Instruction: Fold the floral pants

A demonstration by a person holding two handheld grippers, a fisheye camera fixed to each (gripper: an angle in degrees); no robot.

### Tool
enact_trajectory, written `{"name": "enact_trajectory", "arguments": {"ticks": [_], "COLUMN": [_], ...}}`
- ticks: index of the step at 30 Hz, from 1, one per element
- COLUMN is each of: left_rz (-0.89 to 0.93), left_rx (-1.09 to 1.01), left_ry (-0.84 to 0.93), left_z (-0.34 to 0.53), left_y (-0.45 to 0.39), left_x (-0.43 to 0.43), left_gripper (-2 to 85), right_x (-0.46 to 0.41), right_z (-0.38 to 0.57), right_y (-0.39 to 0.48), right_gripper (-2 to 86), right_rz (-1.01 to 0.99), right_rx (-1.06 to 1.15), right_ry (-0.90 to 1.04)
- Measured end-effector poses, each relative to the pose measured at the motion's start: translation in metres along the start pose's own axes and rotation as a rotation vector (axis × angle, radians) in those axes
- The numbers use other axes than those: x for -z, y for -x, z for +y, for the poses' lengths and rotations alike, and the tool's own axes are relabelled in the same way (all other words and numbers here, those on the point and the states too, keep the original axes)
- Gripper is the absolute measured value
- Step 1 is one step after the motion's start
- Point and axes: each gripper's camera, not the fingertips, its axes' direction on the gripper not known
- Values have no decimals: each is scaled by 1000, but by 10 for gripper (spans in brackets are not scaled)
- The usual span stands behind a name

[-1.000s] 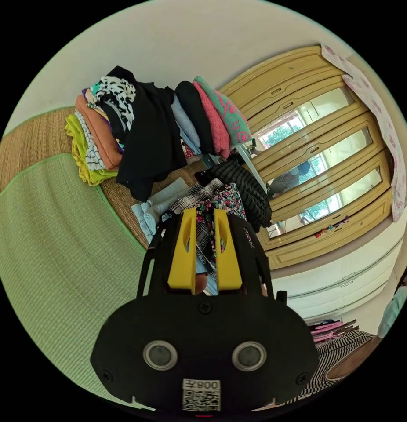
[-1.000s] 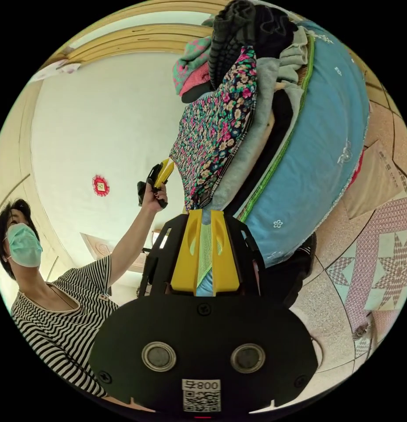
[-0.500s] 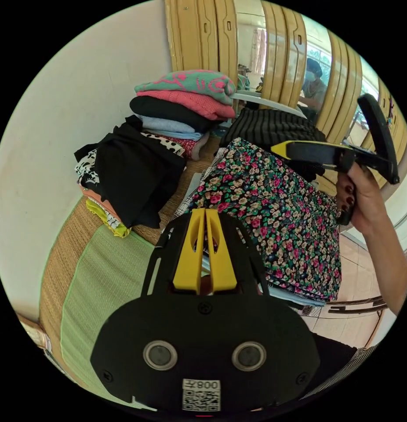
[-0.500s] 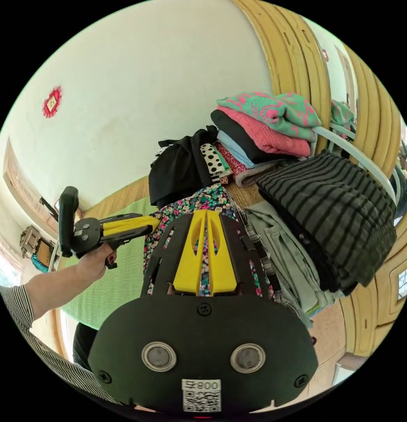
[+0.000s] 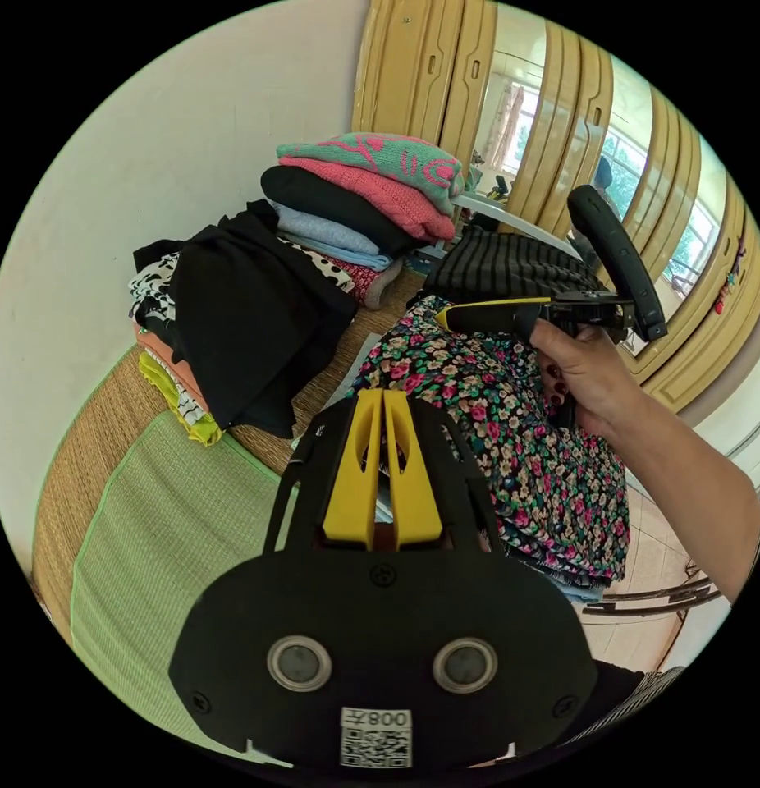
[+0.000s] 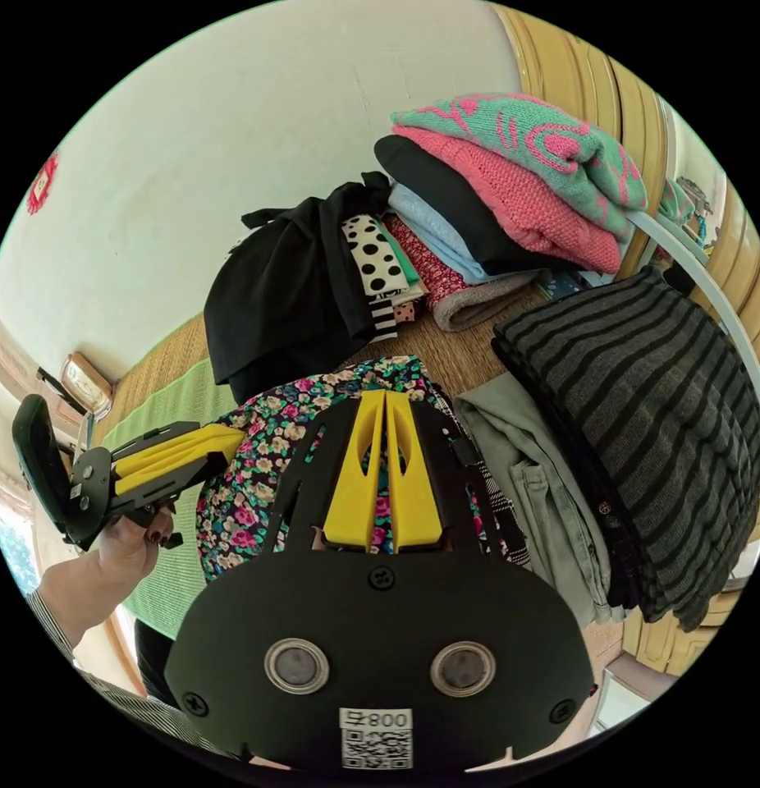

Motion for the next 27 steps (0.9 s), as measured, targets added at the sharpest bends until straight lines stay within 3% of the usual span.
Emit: {"name": "enact_trajectory", "arguments": {"ticks": [5,8,12,19,24,27], "left_rz": [33,-30,-16,93,-2,48], "left_rx": [-27,-66,-48,-41,-99,-54], "left_ry": [-118,-72,-43,-141,17,-43], "left_z": [19,25,30,47,59,68], "left_y": [-4,-9,-7,-11,-18,-13], "left_x": [21,7,-6,20,-13,-5], "left_gripper": [1,2,2,1,4,7], "right_x": [43,59,19,62,95,106], "right_z": [17,36,43,73,134,172], "right_y": [2,7,8,7,7,3], "right_gripper": [1,1,2,1,1,1], "right_rz": [-88,-105,-99,-165,-115,-94], "right_rx": [44,68,83,115,147,155], "right_ry": [-108,-163,27,-85,-127,-120]}}
